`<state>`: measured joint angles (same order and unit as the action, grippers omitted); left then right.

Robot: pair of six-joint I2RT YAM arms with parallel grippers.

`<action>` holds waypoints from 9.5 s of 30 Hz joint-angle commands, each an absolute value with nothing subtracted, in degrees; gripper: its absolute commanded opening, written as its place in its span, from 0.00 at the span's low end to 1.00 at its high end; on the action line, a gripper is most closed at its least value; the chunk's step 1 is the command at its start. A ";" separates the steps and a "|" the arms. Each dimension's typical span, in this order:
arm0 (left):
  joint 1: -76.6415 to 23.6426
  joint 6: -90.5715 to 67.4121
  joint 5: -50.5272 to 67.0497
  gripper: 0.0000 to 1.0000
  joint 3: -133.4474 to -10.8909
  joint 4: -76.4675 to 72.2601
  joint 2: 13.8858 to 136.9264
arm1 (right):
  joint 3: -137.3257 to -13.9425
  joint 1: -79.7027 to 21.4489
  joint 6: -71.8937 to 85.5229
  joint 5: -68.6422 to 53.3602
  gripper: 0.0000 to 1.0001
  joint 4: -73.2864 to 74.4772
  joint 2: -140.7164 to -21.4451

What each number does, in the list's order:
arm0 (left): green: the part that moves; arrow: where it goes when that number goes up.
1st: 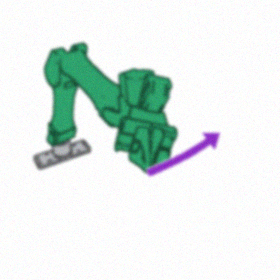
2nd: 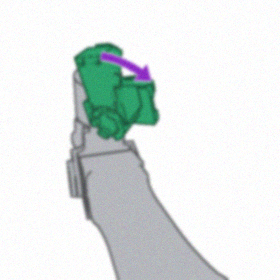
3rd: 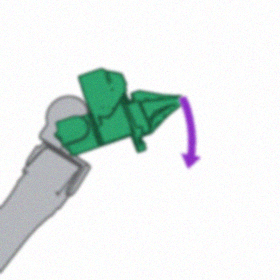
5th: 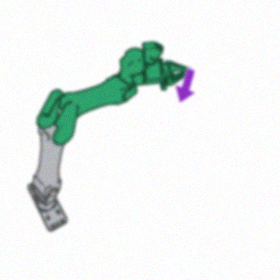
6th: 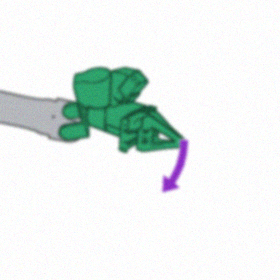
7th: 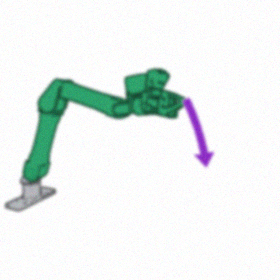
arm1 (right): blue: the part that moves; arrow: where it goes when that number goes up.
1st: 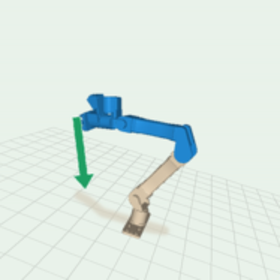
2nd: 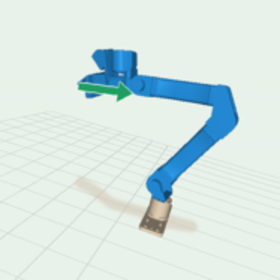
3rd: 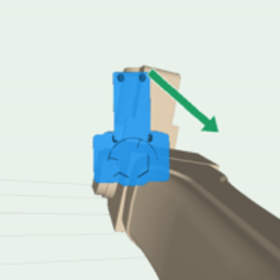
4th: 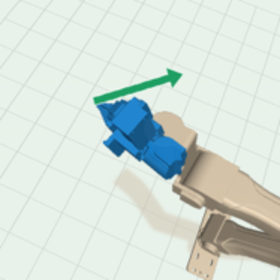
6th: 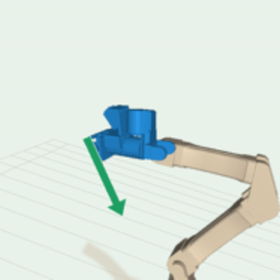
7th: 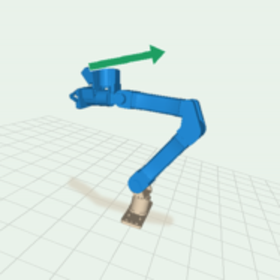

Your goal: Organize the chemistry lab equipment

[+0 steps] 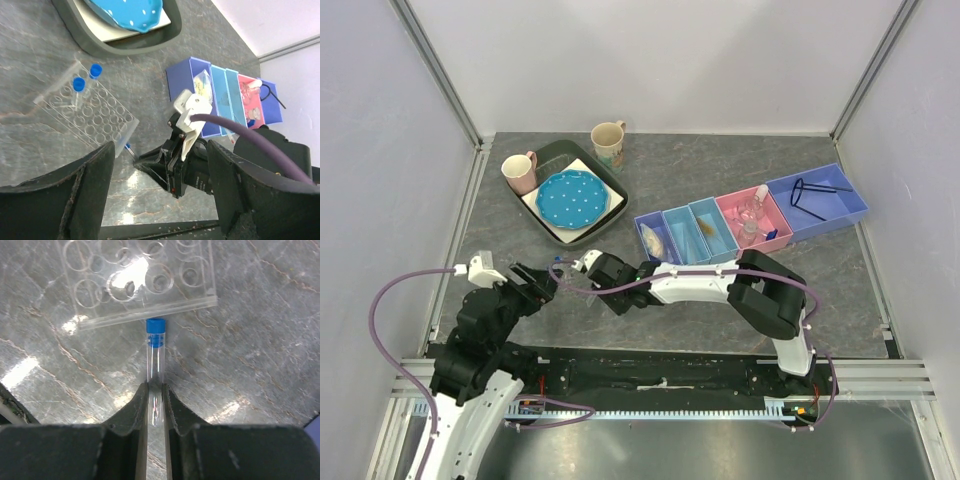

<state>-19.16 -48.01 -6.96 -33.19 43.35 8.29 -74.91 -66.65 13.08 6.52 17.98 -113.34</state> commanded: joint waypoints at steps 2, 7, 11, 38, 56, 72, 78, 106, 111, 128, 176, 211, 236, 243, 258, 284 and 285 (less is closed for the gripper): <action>-19.34 -56.59 -0.27 0.79 -27.26 35.96 6.60 | -72.86 -63.90 11.78 6.33 0.11 17.93 -109.17; -19.34 -63.45 7.90 0.77 -17.42 26.12 6.15 | -69.53 -61.71 10.64 2.29 0.11 16.26 -103.98; -19.34 -67.32 10.89 0.75 -12.66 16.64 8.25 | -67.33 -60.38 10.55 -3.67 0.11 14.24 -98.80; -19.25 -70.31 23.55 0.44 -7.21 -2.55 28.83 | -68.12 -57.48 7.47 -22.59 0.11 12.92 -95.19; -19.34 -66.36 27.60 0.02 -8.87 -0.36 28.92 | -69.08 -57.31 5.54 -25.13 0.32 13.97 -95.10; -19.34 -47.12 -4.02 0.02 -27.50 31.55 26.79 | -69.08 -51.24 -6.24 -32.52 0.98 18.28 -88.95; -19.34 -41.84 -15.81 0.02 -30.41 31.12 31.28 | -67.94 -49.92 -6.51 -34.36 0.98 17.84 -87.10; -19.25 -36.65 -29.97 0.02 -25.31 18.64 38.93 | -68.29 -49.39 -5.80 -36.74 0.98 17.23 -87.98; -19.34 -36.82 -29.88 0.02 -25.58 18.19 40.34 | -68.29 -49.39 -5.54 -36.83 0.98 17.31 -88.15; -19.60 -40.60 -29.71 0.02 -26.10 20.13 42.45 | -68.29 -48.52 -4.92 -37.44 0.98 17.05 -87.98; -23.55 -41.04 -34.19 0.05 -30.50 23.29 49.39 | -66.27 -45.26 -2.99 -40.25 0.98 14.68 -84.20; -29.00 -37.72 -32.97 0.03 -34.53 30.76 40.70 | -64.34 -43.33 -2.46 -40.34 0.98 13.01 -81.83; -33.75 -28.13 -38.93 0.03 -32.96 9.67 56.42 | -64.34 -41.92 -3.25 -39.37 0.98 13.80 -82.62; -33.75 -29.97 -38.94 0.04 -31.64 8.88 58.71 | -64.60 -41.57 -3.16 -39.73 0.98 13.62 -83.23; -33.84 -34.10 -36.39 0.04 -28.74 10.02 58.18 | -64.95 -41.22 -2.81 -40.17 0.98 13.71 -83.76; -33.75 -32.62 -27.78 0.66 -35.50 18.46 44.67 | -68.55 -38.59 -11.85 -34.90 0.98 22.04 -80.16; -33.75 -31.74 -26.03 0.68 -36.03 18.54 43.95 | -68.99 -38.24 -12.91 -33.15 0.98 23.19 -79.72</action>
